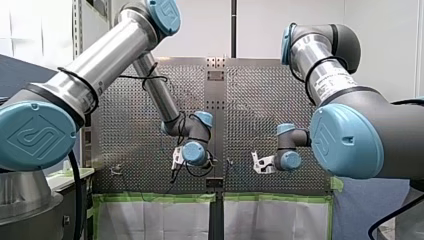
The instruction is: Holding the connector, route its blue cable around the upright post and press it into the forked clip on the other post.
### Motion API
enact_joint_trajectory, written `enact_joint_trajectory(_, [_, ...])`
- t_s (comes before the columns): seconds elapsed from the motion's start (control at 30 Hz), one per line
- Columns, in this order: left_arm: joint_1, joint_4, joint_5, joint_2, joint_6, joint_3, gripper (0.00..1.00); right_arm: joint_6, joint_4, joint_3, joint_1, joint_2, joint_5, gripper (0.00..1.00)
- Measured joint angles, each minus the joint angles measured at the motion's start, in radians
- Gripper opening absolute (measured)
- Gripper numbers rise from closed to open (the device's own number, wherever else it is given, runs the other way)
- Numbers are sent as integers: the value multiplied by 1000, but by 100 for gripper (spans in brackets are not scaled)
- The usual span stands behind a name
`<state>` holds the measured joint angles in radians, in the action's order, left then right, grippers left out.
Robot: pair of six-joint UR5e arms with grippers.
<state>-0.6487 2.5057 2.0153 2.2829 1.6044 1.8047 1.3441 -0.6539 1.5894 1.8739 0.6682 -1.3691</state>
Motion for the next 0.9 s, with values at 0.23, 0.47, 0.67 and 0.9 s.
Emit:
enact_joint_trajectory(0.23, [-1,-20,-40,-28,2,8,100,0,-1,0,0,0,1,0])
enact_joint_trajectory(0.47, [-1,-12,-44,-29,4,9,100,0,0,0,0,0,1,0])
enact_joint_trajectory(0.67, [-1,13,-41,-29,9,9,100,0,0,0,0,0,1,0])
enact_joint_trajectory(0.9, [-1,23,-39,-29,10,9,100,0,2,0,0,0,4,0])
